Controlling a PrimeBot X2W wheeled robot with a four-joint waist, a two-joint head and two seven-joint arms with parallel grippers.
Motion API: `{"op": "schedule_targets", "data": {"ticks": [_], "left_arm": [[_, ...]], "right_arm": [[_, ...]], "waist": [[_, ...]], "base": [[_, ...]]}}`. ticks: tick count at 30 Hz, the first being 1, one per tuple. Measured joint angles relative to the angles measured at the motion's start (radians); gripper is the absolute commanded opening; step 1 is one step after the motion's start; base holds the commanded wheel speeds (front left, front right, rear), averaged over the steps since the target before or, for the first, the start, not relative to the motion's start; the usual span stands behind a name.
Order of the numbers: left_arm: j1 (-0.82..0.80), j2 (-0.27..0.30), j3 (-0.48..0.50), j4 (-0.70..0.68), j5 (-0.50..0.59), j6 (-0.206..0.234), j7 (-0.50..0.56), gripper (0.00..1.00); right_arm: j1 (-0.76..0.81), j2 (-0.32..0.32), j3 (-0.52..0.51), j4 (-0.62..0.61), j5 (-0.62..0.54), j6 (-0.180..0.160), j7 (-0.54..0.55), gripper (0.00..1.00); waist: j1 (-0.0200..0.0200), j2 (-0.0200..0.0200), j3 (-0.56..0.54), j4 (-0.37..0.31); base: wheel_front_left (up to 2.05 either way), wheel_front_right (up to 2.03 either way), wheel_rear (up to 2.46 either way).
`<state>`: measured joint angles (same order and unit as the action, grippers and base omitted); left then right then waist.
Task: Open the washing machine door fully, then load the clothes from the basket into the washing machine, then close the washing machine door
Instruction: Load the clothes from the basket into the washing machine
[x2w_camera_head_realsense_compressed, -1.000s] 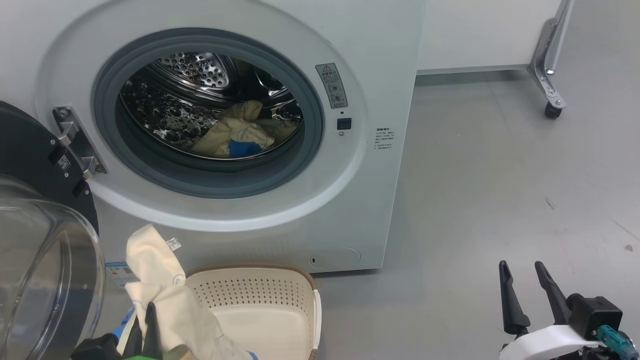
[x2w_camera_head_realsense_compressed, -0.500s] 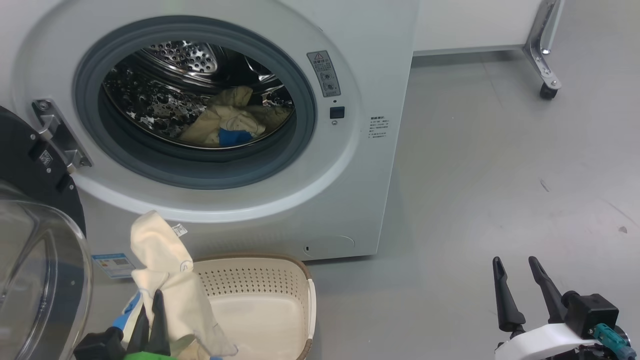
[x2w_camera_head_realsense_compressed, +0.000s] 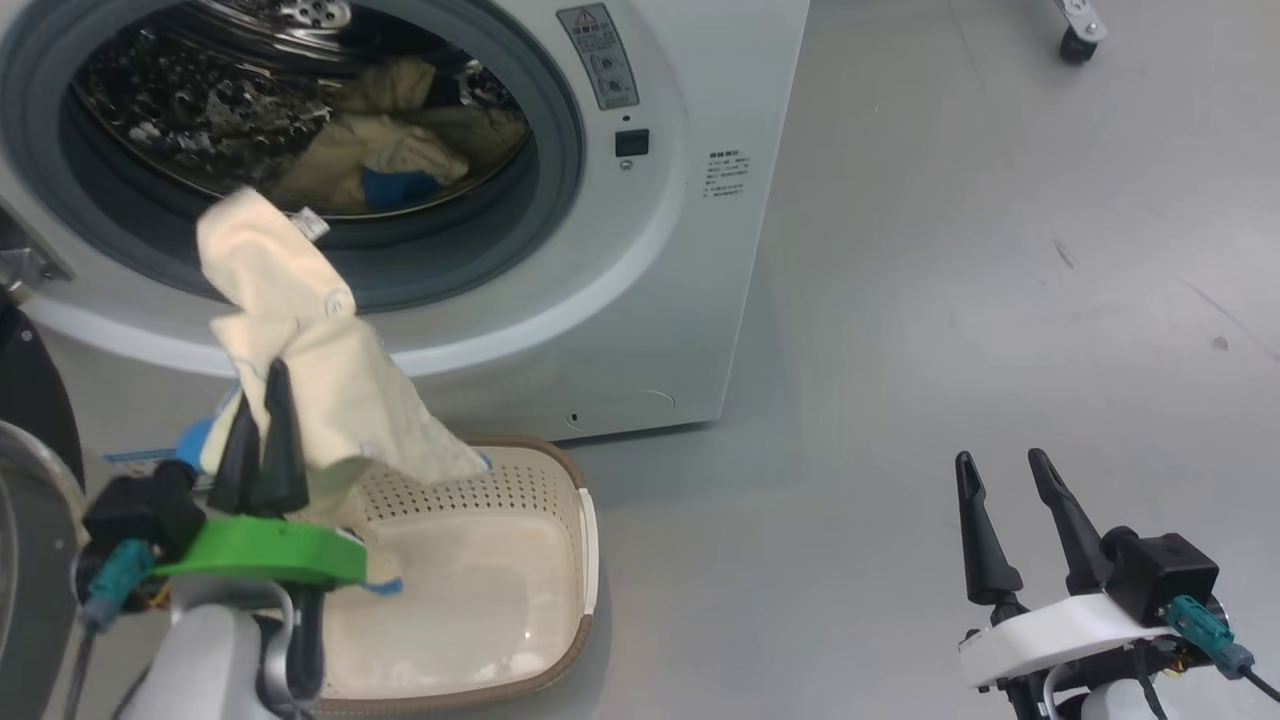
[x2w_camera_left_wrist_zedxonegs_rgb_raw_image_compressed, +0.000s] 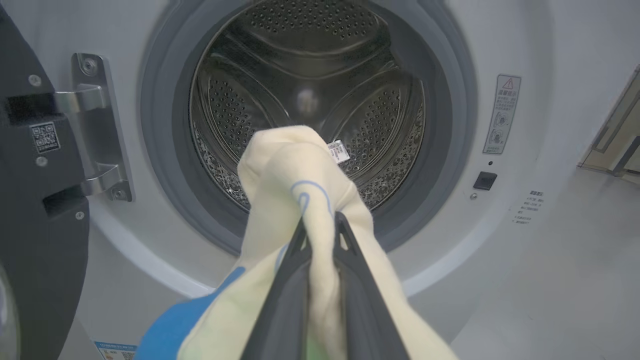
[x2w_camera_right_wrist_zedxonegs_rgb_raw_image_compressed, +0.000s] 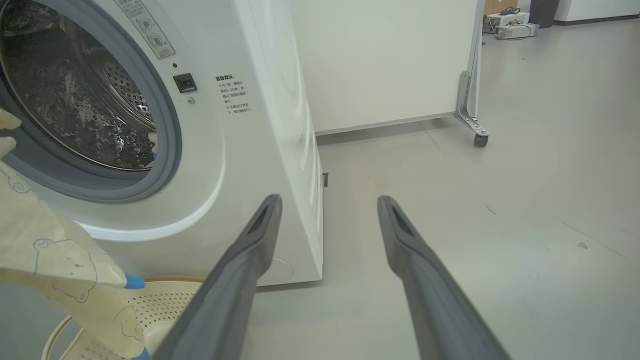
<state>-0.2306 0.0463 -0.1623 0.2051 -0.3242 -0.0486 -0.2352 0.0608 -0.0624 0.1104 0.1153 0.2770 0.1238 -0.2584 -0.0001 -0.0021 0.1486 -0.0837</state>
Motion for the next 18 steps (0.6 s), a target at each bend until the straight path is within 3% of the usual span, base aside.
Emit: {"op": "schedule_targets", "data": {"ticks": [7,18], "left_arm": [[-0.177,0.071,0.049,0.004,0.024,0.017,0.043,0.00],[-0.399,0.153,0.099,0.130,0.044,0.017,0.093,0.00]], "right_arm": [[-0.075,0.007,0.037,0.000,0.009,0.000,0.000,1.00],[-0.139,0.008,0.062,0.004,0.017,0.000,0.000,1.00]], "waist": [[0.0000,0.0000,0.095,-0.057],[0.0001,0.0000,0.187,-0.159]], "base": [[0.00,0.00,0.00],[0.00,0.00,0.00]]}}
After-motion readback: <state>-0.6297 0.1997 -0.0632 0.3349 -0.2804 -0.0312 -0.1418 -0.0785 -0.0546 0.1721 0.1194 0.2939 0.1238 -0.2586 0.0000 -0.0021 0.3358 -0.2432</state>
